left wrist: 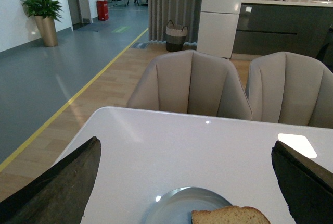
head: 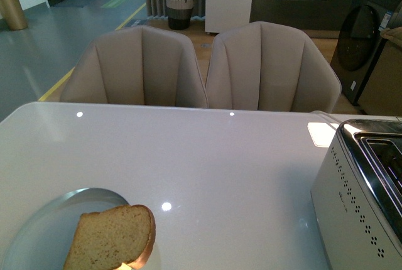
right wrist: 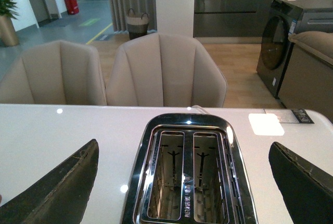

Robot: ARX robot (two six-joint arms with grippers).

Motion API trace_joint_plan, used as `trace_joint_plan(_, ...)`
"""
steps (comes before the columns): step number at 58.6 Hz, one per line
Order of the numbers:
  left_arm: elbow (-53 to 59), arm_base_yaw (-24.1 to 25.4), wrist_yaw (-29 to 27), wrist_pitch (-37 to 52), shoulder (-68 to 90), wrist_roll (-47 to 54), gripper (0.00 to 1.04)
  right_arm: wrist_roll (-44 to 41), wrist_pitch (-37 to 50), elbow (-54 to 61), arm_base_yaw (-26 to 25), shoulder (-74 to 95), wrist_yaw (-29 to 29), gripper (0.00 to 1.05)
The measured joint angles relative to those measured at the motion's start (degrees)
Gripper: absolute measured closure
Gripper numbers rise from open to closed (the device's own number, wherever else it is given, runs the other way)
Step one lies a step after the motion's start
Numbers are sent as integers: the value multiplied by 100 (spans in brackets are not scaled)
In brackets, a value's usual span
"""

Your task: Left arm holds plate, right arm toasts bread

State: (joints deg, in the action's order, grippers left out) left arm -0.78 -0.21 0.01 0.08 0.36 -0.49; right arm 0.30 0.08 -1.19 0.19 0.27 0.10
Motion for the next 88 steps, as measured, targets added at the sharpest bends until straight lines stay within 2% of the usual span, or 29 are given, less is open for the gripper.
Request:
trace_joint_plan(46,-13,22,35,-44,31,-9,7,0,0,0,0,0,0,9)
trace_joint_plan(49,-511,402,1266,-1248,688,-293,7,2,0,0,0,0,7,9)
trace_joint_plan(52,-933,625,2107,-2151,1541,-463,7,0,0,0,0,0,-17,9)
trace_joint_plan(57,-1067,693,2736,-2509,2470,-588,7,0,0,0,0,0,-13,9)
trace_joint_plan(64,-1121,824,2896,-1928,3458,-616,7,0,0,0,0,0,2,9)
trace_joint_plan(68,-1292,973,2887,-1200,4308,-549,7,0,0,0,0,0,2,9)
trace_joint_plan(80,-2175,1244,2304,807,7353,-369,7,0,-2,0,0,0,2,9)
trace_joint_plan(88,-2828,1239,1812,1368,9012,-321,7,0,-2,0,0,0,2,9)
